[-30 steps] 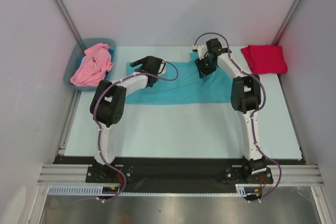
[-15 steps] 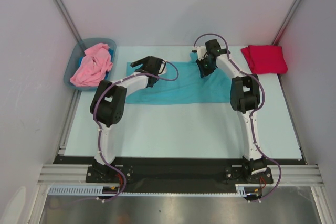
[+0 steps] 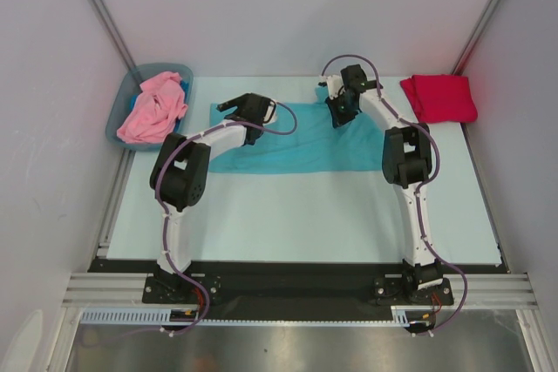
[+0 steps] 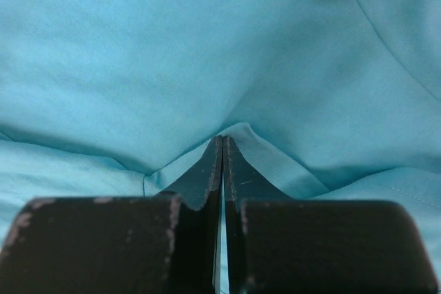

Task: Fold and stack the t-shirts
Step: Fold the tshirt

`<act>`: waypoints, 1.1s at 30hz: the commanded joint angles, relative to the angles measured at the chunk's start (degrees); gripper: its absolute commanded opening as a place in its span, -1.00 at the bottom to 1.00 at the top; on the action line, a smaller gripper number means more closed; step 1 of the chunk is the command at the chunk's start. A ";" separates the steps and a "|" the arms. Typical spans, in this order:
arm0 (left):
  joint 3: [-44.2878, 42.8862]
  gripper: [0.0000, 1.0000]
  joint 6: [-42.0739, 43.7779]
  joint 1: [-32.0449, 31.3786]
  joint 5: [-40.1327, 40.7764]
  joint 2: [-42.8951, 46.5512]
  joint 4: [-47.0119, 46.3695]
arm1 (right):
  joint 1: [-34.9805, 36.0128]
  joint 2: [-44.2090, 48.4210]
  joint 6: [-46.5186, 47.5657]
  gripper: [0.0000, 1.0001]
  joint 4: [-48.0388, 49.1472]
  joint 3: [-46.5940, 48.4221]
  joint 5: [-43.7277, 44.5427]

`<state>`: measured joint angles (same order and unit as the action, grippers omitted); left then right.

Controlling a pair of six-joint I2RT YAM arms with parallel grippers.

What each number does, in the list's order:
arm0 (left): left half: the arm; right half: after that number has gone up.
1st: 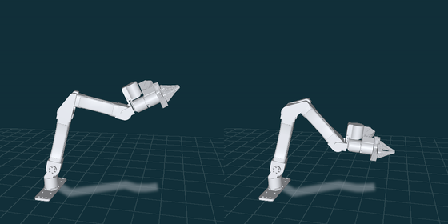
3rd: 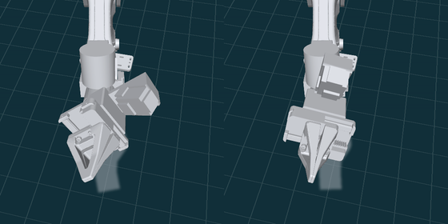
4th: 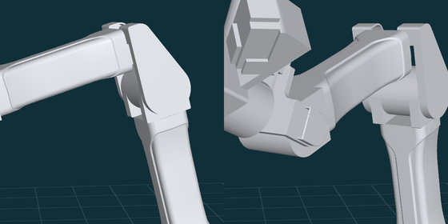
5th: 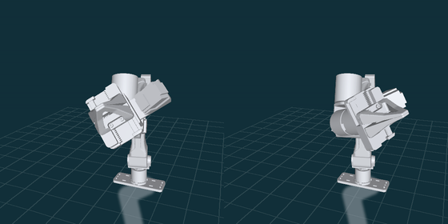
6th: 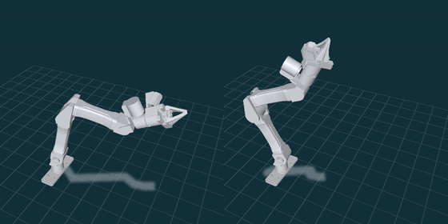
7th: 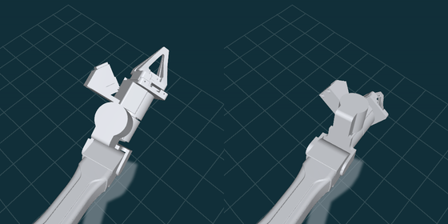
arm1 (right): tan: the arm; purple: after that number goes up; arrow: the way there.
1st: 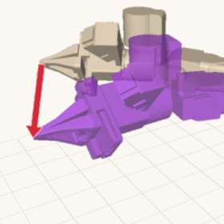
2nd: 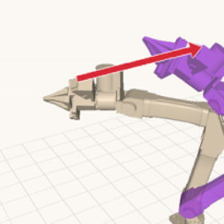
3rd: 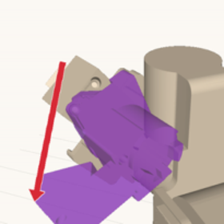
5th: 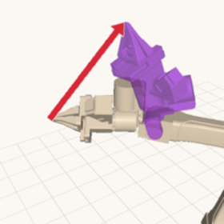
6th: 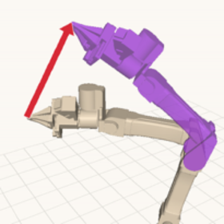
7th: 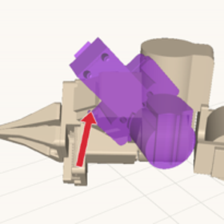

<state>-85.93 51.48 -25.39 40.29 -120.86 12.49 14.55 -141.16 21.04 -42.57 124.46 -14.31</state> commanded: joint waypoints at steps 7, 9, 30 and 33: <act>-2.14 0.99 -1.04 -0.89 0.31 0.62 -1.33 | 0.75 4.14 -0.12 -1.00 1.52 4.12 -0.81; -2.31 0.99 -1.21 -0.98 0.31 0.54 -1.33 | 0.92 4.14 0.23 -1.00 1.43 4.56 -0.99; -2.49 0.99 -1.30 -1.07 0.40 0.10 -1.33 | 2.42 5.02 3.83 -1.00 2.05 5.17 -3.45; -2.57 0.99 -1.21 -1.07 0.40 0.01 -1.33 | 2.68 4.93 4.45 -1.00 2.05 4.56 -3.54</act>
<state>-86.48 51.46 -25.93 40.29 -120.88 12.27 16.56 -140.38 24.27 -41.89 127.00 -16.51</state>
